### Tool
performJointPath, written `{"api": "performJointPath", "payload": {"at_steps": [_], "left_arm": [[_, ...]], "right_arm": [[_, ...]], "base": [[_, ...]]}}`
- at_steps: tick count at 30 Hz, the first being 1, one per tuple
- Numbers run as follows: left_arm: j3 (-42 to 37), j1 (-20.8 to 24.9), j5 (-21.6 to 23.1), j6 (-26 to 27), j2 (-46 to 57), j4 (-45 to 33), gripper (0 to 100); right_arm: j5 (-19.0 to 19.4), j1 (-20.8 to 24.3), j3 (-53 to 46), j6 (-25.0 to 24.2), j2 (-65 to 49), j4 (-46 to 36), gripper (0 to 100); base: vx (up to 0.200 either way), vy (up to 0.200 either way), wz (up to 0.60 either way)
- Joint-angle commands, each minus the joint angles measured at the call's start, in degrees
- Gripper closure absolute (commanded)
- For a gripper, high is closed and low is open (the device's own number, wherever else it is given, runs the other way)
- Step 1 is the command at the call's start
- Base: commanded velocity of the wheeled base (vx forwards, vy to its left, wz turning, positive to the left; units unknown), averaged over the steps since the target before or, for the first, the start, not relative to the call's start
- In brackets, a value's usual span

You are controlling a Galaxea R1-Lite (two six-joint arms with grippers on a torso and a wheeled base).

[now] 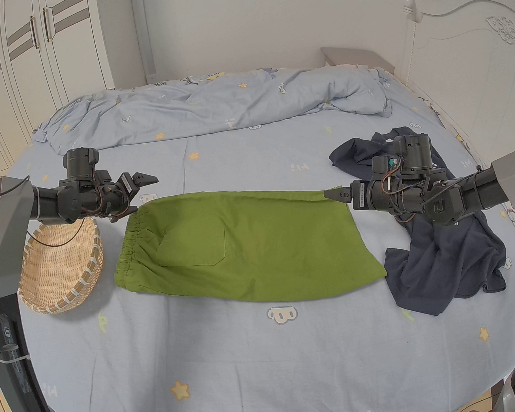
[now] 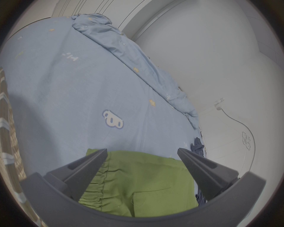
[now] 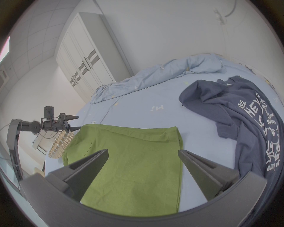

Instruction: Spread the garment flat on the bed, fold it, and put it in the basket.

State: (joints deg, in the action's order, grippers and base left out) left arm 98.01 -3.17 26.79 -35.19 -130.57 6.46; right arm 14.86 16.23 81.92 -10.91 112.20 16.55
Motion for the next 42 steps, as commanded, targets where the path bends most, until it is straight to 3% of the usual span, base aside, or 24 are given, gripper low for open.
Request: {"api": "performJointPath", "payload": {"at_steps": [1, 7, 8, 16, 22, 30, 42], "left_arm": [[-5.29, 0.71, -0.34, -0.14, 8.41, -0.04, 0], [-15.22, 0.88, 0.1, 0.57, 18.25, 0.13, 0], [-20.05, 1.06, 0.1, 0.74, 20.71, 0.22, 0], [-34.73, 1.15, -0.34, 3.38, 21.33, 6.11, 0], [-34.99, -0.52, -0.43, 3.73, 17.19, 10.33, 0], [-34.82, -1.75, -0.87, 7.68, 13.59, 10.68, 0], [-33.06, -1.05, -2.54, 7.86, 10.95, 10.85, 0]], "right_arm": [[-0.45, -1.55, 1.58, -4.21, -1.99, -4.69, 0], [1.66, -4.54, 1.22, -8.43, -2.43, -9.96, 0], [4.48, -6.21, 0.87, -9.48, -2.43, -10.14, 0], [5.97, -6.65, 1.22, -9.66, -4.62, -11.28, 0], [5.97, -5.68, 1.05, -9.66, -4.45, -12.25, 0], [5.88, -5.5, 1.4, -9.66, -4.36, -12.25, 0], [5.88, -4.62, 1.05, -9.66, -4.1, -12.16, 0]], "base": [[0.0, 0.0, 0.0], [0.0, 0.0, 0.0], [0.0, 0.0, 0.0], [0.0, 0.0, 0.0], [0.0, 0.0, 0.0], [0.0, 0.0, 0.0], [0.0, 0.0, 0.0]]}}
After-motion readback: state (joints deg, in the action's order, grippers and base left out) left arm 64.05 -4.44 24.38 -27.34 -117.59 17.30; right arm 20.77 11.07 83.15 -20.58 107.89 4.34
